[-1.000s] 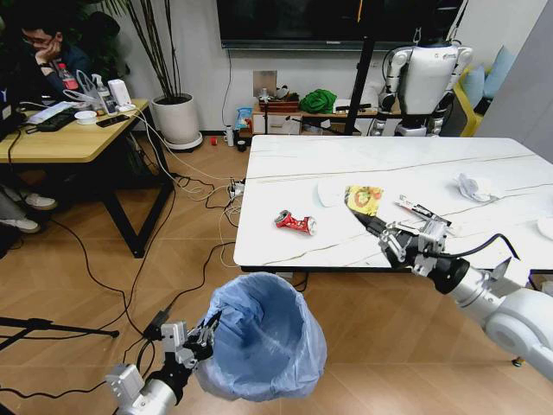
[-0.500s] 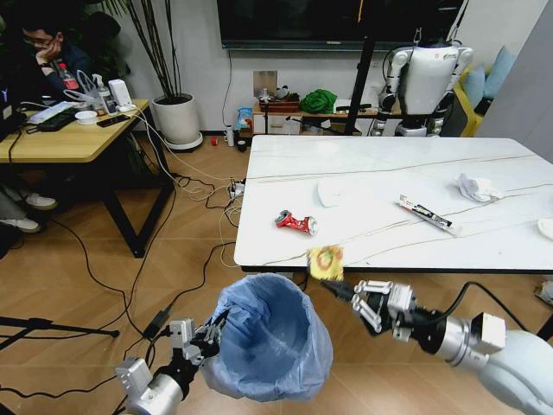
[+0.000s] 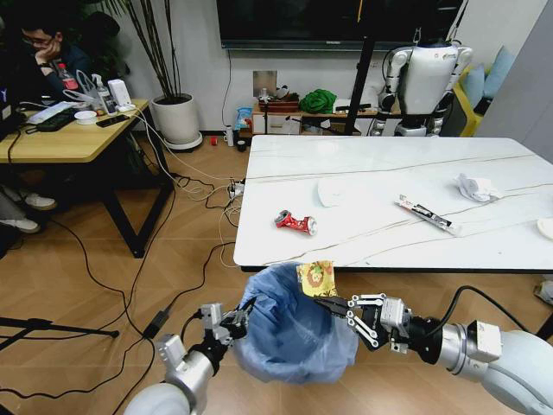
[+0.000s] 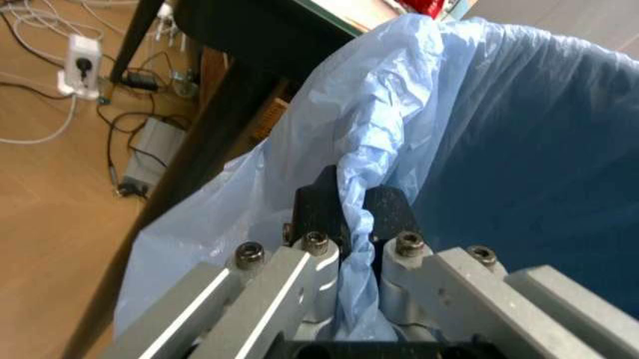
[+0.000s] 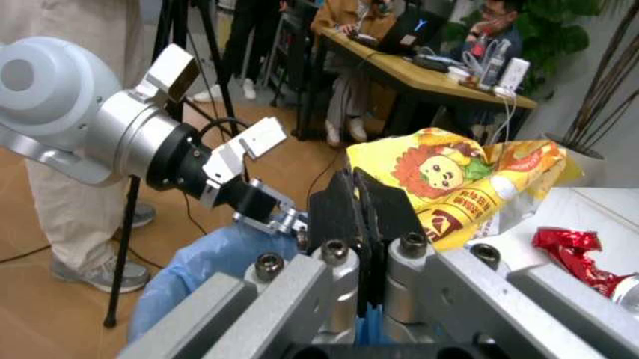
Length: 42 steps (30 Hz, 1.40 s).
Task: Pick up the trash bin and place the trash from the table into it.
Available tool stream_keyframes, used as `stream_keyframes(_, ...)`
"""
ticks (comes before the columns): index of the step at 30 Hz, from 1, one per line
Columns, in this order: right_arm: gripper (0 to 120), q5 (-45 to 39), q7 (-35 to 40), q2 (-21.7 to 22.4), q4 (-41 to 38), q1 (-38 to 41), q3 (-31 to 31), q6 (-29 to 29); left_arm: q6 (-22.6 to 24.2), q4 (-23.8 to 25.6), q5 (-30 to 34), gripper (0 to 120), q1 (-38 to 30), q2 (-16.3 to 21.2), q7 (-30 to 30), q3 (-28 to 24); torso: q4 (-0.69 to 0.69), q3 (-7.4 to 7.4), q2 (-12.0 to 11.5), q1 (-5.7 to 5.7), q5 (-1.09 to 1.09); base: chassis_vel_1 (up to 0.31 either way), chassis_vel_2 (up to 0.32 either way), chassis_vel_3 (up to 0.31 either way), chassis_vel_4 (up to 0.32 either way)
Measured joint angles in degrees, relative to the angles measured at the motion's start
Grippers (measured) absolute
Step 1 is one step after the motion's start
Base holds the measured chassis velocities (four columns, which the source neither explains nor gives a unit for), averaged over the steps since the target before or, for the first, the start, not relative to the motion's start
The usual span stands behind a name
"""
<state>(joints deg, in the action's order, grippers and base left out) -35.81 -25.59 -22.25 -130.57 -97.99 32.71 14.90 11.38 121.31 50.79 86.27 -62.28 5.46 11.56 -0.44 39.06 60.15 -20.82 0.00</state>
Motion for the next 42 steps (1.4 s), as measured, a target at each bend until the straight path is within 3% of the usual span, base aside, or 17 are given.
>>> stream_keyframes(8, 0, 0.7, 0.2, 1.1, -0.5, 0.7, -1.7, -1.2, 0.3, -0.1, 0.8, 0, -0.6, -0.2, 0.8, -1.2, 0.01, 0.0, 0.0, 0.0, 0.0, 0.0, 0.0, 0.0, 0.0)
stream_keyframes(13, 21, 1.5, 0.2, 0.6, 0.0, 0.3, -1.7, -1.2, 0.3, 0.1, 1.0, 0, 0.0, -0.4, 0.9, -1.2, 0.01, 0.0, 0.0, 0.0, 0.0, 0.0, 0.0, 0.0, 0.0)
stream_keyframes(15, 23, 1.6, 0.2, 0.5, 0.0, 0.3, -1.7, -1.2, 0.3, 0.1, 1.0, 0, 0.1, -0.4, 0.9, -1.2, 0.0, 0.0, 0.0, 0.0, 0.0, 0.0, 0.0, 0.0, 0.0)
stream_keyframes(17, 34, 1.7, 0.2, 0.2, 0.0, 0.2, -1.7, -1.2, 0.4, 0.4, 1.0, 0, 0.5, -0.5, 1.1, -1.0, 0.0, 0.0, 0.0, 0.0, 0.0, 0.0, 0.0, 0.0, 0.0)
stream_keyframes(19, 36, 1.7, 0.2, 0.1, 0.1, 0.2, -1.6, -1.1, 0.4, 0.4, 0.9, 0, 0.6, -0.5, 1.2, -0.9, 0.0, 0.0, 0.0, 0.0, 0.0, 0.0, 0.0, 0.0, 0.0)
stream_keyframes(21, 50, 1.2, 1.6, -0.2, 0.1, 1.0, -1.3, -1.1, 0.4, 1.4, 0.6, 0, 2.1, -0.3, 1.8, 0.2, 0.0, 0.0, 0.0, 0.0, -0.01, 0.0, 0.0, 0.0, 0.0)
stream_keyframes(22, 50, 1.2, 1.6, -0.2, 0.1, 1.0, -1.3, -1.1, 0.4, 1.4, 0.6, 0, 2.1, -0.3, 1.8, 0.2, 0.0, 0.0, 0.0, 0.0, -0.01, 0.0, 0.0, 0.0, 0.0)
stream_keyframes(26, 63, -0.9, 3.3, -0.9, 0.5, 4.2, -1.2, -1.1, 0.5, 3.0, -0.5, 0, 5.7, 0.1, 1.7, 2.7, 0.0, 0.0, 0.0, 0.0, 0.0, 0.0, 0.0, 0.0, 0.0)
stream_keyframes(29, 80, -5.2, 6.6, -1.9, 1.1, 8.8, -1.2, -2.4, 0.5, 6.0, -1.0, 0, 10.1, 0.5, 1.7, 6.8, 0.02, -0.01, 0.0, 0.0, 0.0, 0.0, 0.0, 0.0, 0.0)
stream_keyframes(32, 87, -6.8, 8.3, -2.4, 1.8, 10.6, -1.6, -3.2, 0.5, 7.2, -1.0, 0, 11.9, 0.6, 1.5, 8.5, 0.01, 0.0, 0.0, 0.0, -0.03, 0.0, 0.0, 0.0, 0.0)
stream_keyframes(33, 96, -7.6, 10.7, -3.0, 2.7, 12.1, -1.8, -4.2, 0.5, 8.1, -1.0, 0, 13.6, 0.9, 1.5, 10.0, 0.02, 0.0, 0.0, 0.0, 0.03, 0.0, 0.0, 0.0, 0.0)
stream_keyframes(37, 100, -5.6, 18.0, -4.2, 3.5, 12.5, -1.8, -4.4, 0.5, 8.8, -0.8, 0, 14.5, 1.9, 1.5, 10.8, -0.01, -0.01, 0.0, 0.0, -0.01, 0.0, 0.0, 0.0, 0.0)
stream_keyframes(42, 100, -6.2, 21.2, -4.6, 4.2, 13.0, -1.2, -4.7, 0.4, 9.0, -0.4, 0, 15.6, 3.4, 1.5, 11.1, -0.01, 0.0, 0.0, 0.0, -0.01, 0.0, 0.0, 0.0, 0.0)
